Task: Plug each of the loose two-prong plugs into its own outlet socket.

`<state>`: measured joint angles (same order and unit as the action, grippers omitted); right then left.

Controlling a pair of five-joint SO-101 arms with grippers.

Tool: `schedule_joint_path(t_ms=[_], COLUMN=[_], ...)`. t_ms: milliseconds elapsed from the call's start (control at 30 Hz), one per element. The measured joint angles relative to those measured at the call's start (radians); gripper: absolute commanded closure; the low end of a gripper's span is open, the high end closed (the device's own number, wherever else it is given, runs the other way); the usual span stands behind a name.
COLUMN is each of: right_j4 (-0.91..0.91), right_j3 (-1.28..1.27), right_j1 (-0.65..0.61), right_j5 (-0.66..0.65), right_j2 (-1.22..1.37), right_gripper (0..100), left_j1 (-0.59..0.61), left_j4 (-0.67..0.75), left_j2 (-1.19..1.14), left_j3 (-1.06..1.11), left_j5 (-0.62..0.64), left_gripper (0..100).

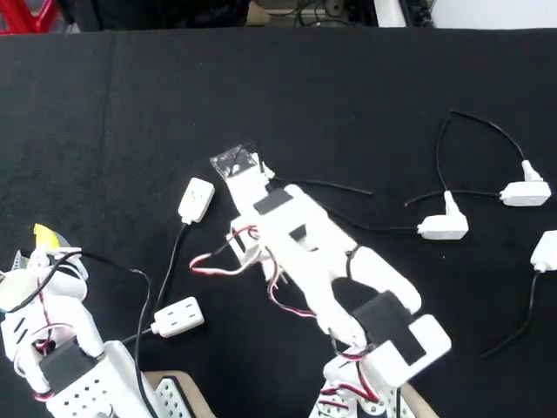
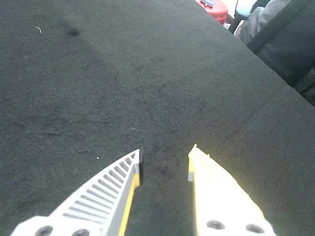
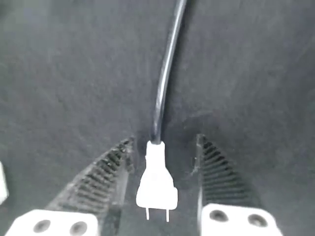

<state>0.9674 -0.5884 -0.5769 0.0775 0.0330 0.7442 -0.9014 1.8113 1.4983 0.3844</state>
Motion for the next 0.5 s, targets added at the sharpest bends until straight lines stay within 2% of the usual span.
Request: schedule_joint_path(t_ms=[133,300,400,500], right_j4=[0.164,0.376,0.394,0.313], right_j3=[0.087,0.127,0.117,0.054], right_j1=[0.04,0.087,0.094,0.094], right_j5=[-0.003,-0.124,-0.203,-0.222], right_j2=[-0.009,-0.101,-0.112,-0.11], right_gripper=[85.9,86.2,86.4,86.4], left_j1=[0.0,0.0,0.0,0.0], left_j4=[0.0,0.0,0.0,0.0], left_j2=[0.0,0.0,0.0,0.0], left_j3=[0.0,0.0,0.0,0.0], left_j5=[0.0,0.0,0.0,0.0], left_gripper=[83,83,83,83])
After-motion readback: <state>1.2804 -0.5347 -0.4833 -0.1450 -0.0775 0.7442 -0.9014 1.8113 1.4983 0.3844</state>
